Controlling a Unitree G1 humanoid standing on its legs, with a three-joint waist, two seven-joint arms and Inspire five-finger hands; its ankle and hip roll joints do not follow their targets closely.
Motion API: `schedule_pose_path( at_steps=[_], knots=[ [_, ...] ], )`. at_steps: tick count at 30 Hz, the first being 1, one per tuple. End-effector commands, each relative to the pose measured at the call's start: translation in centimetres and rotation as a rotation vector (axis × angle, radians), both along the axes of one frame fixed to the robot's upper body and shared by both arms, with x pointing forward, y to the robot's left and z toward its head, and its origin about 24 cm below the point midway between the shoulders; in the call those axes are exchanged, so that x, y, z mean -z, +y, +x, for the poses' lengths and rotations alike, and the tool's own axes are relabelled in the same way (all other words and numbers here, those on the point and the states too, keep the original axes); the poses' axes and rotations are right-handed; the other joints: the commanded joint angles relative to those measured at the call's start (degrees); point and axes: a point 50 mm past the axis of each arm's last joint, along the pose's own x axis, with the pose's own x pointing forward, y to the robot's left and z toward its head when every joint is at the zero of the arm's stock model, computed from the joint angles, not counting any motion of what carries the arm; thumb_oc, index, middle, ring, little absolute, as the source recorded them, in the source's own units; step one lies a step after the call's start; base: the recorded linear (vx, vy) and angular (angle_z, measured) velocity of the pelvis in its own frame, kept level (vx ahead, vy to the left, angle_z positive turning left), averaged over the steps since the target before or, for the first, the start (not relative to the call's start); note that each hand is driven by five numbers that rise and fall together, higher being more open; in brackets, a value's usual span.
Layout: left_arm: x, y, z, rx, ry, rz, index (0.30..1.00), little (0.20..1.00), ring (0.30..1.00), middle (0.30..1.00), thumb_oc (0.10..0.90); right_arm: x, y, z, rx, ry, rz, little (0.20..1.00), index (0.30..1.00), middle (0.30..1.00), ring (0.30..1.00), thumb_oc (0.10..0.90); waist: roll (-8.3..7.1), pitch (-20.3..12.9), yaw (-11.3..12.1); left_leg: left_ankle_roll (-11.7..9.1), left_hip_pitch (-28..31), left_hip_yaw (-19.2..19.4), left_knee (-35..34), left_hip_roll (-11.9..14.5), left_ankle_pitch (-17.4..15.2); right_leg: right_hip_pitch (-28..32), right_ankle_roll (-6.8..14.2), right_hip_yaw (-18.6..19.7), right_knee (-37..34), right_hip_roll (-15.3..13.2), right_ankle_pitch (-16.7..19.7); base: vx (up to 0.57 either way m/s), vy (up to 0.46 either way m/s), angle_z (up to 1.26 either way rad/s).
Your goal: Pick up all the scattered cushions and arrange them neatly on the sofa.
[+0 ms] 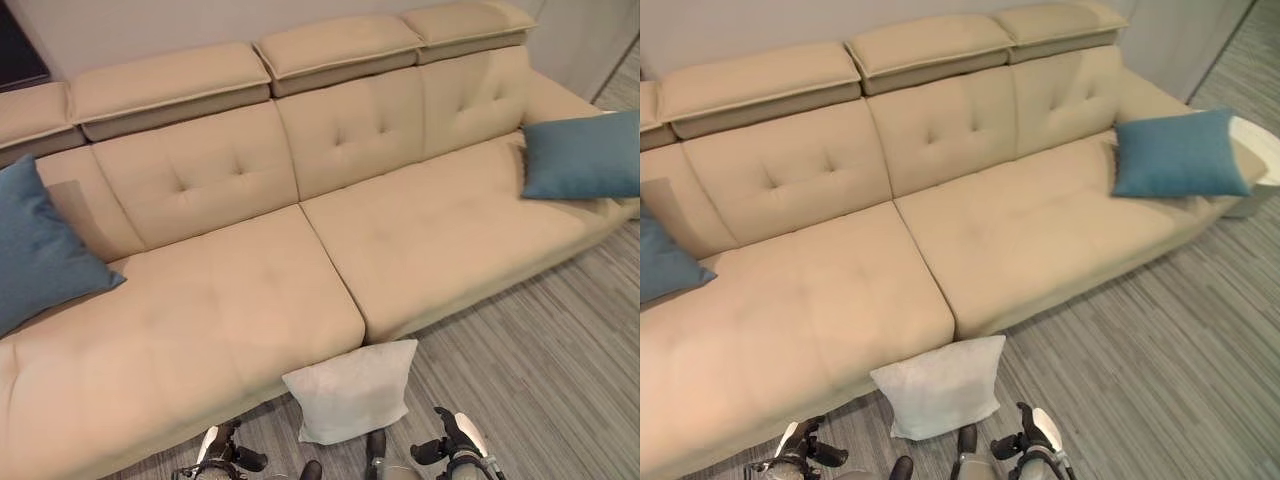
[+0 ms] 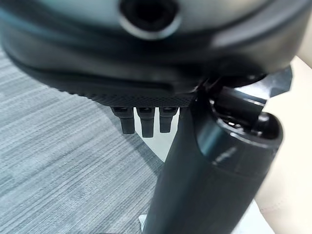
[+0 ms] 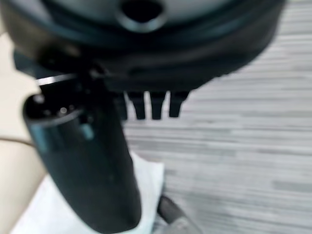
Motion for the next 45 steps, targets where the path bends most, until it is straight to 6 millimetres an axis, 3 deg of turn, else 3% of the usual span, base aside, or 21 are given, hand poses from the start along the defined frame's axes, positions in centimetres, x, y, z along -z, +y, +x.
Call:
schedule_pose_path(
  at_steps=[1,5,6,7,8,9,11,12,13,14,15,25,28,30,31,32,33,34,40,44,45],
  knots=[
    [-0.6,-0.7,1.9,0.015,-0.079,-0.023,0.900,0.900,0.900,0.900,0.800,-1.7,-3.2,1.2,0.128,-0.100,-0.028,0.900,0.900,0.900,0.900,0.800,-1.05,-0.2,-1.0,-4.0,-6.6,1.8,1.9,3.0,-2.3,4.6,4.0,-1.9,-1.6,-0.8,-6.5,0.05,-0.270,0.59],
    [-0.3,-1.0,1.3,-0.008,-0.062,-0.029,0.900,0.900,0.900,0.900,0.800,-1.9,-2.8,1.2,0.036,-0.123,-0.081,0.900,0.900,0.900,0.900,0.800,-1.37,-0.4,-1.3,-5.3,-7.8,1.9,2.0,4.6,-1.3,6.1,3.0,-3.0,-3.4,0.4,-7.1,0.00,-0.223,0.50],
    [0.0,-2.0,0.9,-0.011,-0.048,-0.052,0.900,0.900,0.900,0.900,0.800,-1.2,-3.3,-0.1,0.049,-0.051,-0.116,0.900,0.900,0.900,0.900,0.800,-1.03,0.2,-1.0,-5.9,-9.4,2.3,2.6,5.2,-0.3,7.0,2.3,-4.3,-4.3,0.8,-7.7,-0.07,-0.163,0.33],
    [0.0,-1.7,0.7,-0.005,-0.046,-0.049,0.900,0.900,0.900,0.900,0.800,-1.3,-3.0,0.1,0.053,-0.065,0.019,0.900,0.900,0.900,0.900,0.800,-0.90,0.6,-1.4,-6.0,-10.0,2.9,2.9,5.4,0.2,7.4,2.1,-4.7,-4.8,1.0,-7.8,-0.09,-0.242,0.33],
    [-0.4,-1.7,1.5,0.006,-0.073,-0.053,0.900,0.900,0.900,0.900,0.800,-2.4,-4.1,1.4,0.072,-0.123,-0.065,0.900,0.900,0.900,0.900,0.800,-0.95,0.8,-0.8,-6.1,-10.3,3.5,3.2,5.6,0.1,8.3,1.6,-6.3,-5.5,1.0,-8.0,-0.07,-0.171,0.56],
    [-0.7,-1.7,2.1,0.001,-0.100,-0.060,0.900,0.900,0.900,0.900,0.800,-2.1,-4.2,0.9,0.119,-0.110,-0.056,0.900,0.900,0.900,0.900,0.800,-1.03,1.0,-0.9,-5.8,-11.5,4.7,3.9,5.5,0.6,8.6,1.6,-7.5,-6.3,0.8,-7.9,-0.08,-0.163,0.60],
    [-0.7,-1.6,2.2,0.007,-0.098,-0.054,0.900,0.900,0.900,0.900,0.800,-2.2,-4.5,0.7,0.147,-0.118,-0.039,0.900,0.900,0.900,0.900,0.800,-1.10,1.4,-1.5,-5.3,-12.3,12.0,4.7,6.8,0.8,9.8,1.5,-9.6,-7.2,0.5,-8.1,-0.07,-0.093,0.70],
    [-0.7,-1.6,2.2,0.007,-0.098,-0.054,0.900,0.900,0.900,0.900,0.800,-2.2,-4.5,0.7,0.148,-0.118,-0.039,0.900,0.900,0.900,0.900,0.800,-1.12,1.2,-1.5,-5.3,-12.5,11.9,4.7,6.7,0.9,9.6,1.5,-9.6,-7.2,0.4,-8.1,-0.08,-0.087,0.92],
    [-0.7,-1.6,2.1,0.008,-0.097,-0.057,0.900,0.900,0.900,0.900,0.800,-2.3,-3.9,0.6,0.155,-0.144,-0.008,0.900,0.900,0.900,0.900,0.800,-1.47,1.3,-2.6,-4.6,-12.7,19.7,6.1,7.7,0.1,10.2,1.4,-11.5,-7.6,0.3,-8.3,-0.05,-0.056,0.84],
    [-0.7,-1.6,2.1,0.008,-0.097,-0.057,0.900,0.900,0.900,0.900,0.800,-2.3,-3.9,0.6,0.155,-0.144,-0.008,0.900,0.900,0.900,0.900,0.800,-1.47,1.3,-2.6,-4.6,-12.7,19.7,6.1,7.7,0.1,10.1,1.4,-11.5,-7.6,0.3,-8.3,-0.06,-0.082,0.94],
    [-0.6,-1.5,1.8,-0.002,-0.087,-0.054,0.900,0.900,0.900,0.900,0.800,-2.2,-3.5,0.2,0.165,-0.150,0.013,0.900,0.900,0.900,0.900,0.800,-1.42,1.4,-3.4,-4.0,-12.0,23.9,6.5,8.2,-0.7,10.6,1.1,-12.9,-7.2,0.4,-8.8,-0.01,-0.024,0.70],
    [-0.1,-0.3,0.1,-0.067,-0.035,-0.044,0.900,0.900,0.900,0.900,0.800,-0.6,-2.7,-1.2,0.165,-0.046,-0.009,0.900,0.900,0.900,0.900,0.800,-2.74,0.3,-2.2,-3.2,-9.8,22.7,2.3,6.9,-0.9,11.2,2.0,-14.0,-7.1,0.3,-8.3,0.07,0.039,0.19],
    [-0.3,0.2,0.5,-0.073,-0.051,-0.031,0.900,0.900,0.900,0.900,0.800,-0.7,-2.5,-0.6,0.149,-0.043,-0.021,0.900,0.900,0.900,0.900,0.800,-2.93,1.5,-1.6,-2.4,-10.3,22.8,1.9,6.8,-1.5,8.0,2.6,-13.2,-2.0,-0.7,-8.7,-0.03,0.104,-0.14],
    [-0.8,0.6,1.5,-0.064,-0.085,-0.010,0.900,0.900,0.900,0.900,0.800,-1.0,-2.4,0.4,0.143,-0.057,-0.026,0.900,0.900,0.900,0.900,0.800,-2.65,3.5,-1.8,-2.0,-12.0,22.5,2.7,7.3,-1.2,2.7,3.6,-11.4,4.3,-1.9,-8.5,-0.14,0.065,-0.44],
    [-1.0,0.9,2.1,-0.056,-0.102,0.005,0.900,0.900,0.900,0.900,0.800,-1.0,-2.4,0.7,0.148,-0.063,-0.023,0.900,0.900,0.900,0.900,0.800,-2.45,3.9,-2.2,-1.8,-12.8,21.8,2.9,7.3,-0.9,0.8,4.3,-8.7,5.7,-1.6,-8.5,-0.08,0.030,-0.45],
    [-1.0,0.9,2.1,-0.056,-0.102,0.005,0.900,0.900,0.900,0.900,0.800,-1.0,-2.4,0.7,0.148,-0.063,-0.023,0.900,0.900,0.900,0.900,0.800,-2.46,3.9,-2.2,-1.8,-12.9,21.8,2.9,7.3,-0.9,0.7,4.3,-8.7,5.8,-1.6,-8.5,-0.06,0.015,-0.18],
    [-1.5,1.0,3.1,-0.046,-0.143,0.018,0.900,0.900,0.900,0.900,0.800,-1.2,-2.6,0.9,0.151,-0.070,-0.024,0.900,0.900,0.900,0.900,0.800,-2.08,4.0,-2.7,-1.8,-13.5,21.1,2.6,7.1,-0.5,-0.1,4.4,-4.1,5.5,-1.1,-8.2,-0.03,-0.022,0.04],
    [-1.7,1.0,3.4,-0.049,-0.159,0.018,0.900,0.900,0.900,0.900,0.800,-1.2,-2.7,1.0,0.161,-0.073,-0.024,0.900,0.900,0.900,0.900,0.800,-1.81,3.8,-2.7,-2.0,-13.8,21.1,2.3,7.4,-0.3,-0.2,4.3,-3.7,5.2,-1.6,-7.9,-0.04,-0.059,0.18],
    [-2.8,0.8,5.5,-0.074,-0.252,-0.011,0.900,0.900,0.900,0.900,0.800,-1.6,-3.3,1.4,0.219,-0.100,-0.021,0.900,0.900,0.900,0.900,0.800,-2.13,4.5,-2.1,-3.5,-16.1,21.4,2.4,7.6,0.8,1.7,4.0,-5.6,-1.1,-2.4,-6.8,-0.02,-0.103,0.08],
    [-4.1,0.3,7.4,-0.121,-0.358,-0.053,0.900,0.900,0.900,0.900,0.800,-2.6,-3.8,2.8,0.255,-0.172,-0.015,0.900,0.900,0.900,0.900,0.800,-0.88,7.0,-2.6,-4.4,-19.0,20.2,3.0,8.4,2.1,-0.8,3.1,-7.3,-1.4,-1.9,-6.7,-0.07,-0.121,0.13],
    [-5.4,0.2,9.0,-0.149,-0.446,-0.073,0.900,0.900,0.900,0.900,0.800,-3.6,-4.2,4.2,0.287,-0.241,-0.009,0.900,0.900,0.900,0.900,0.800,-0.18,9.0,-2.9,-4.9,-22.0,19.7,3.5,8.6,3.3,-4.1,2.6,-8.2,-0.1,-1.7,-6.8,-0.09,-0.062,0.19]
  ],
)
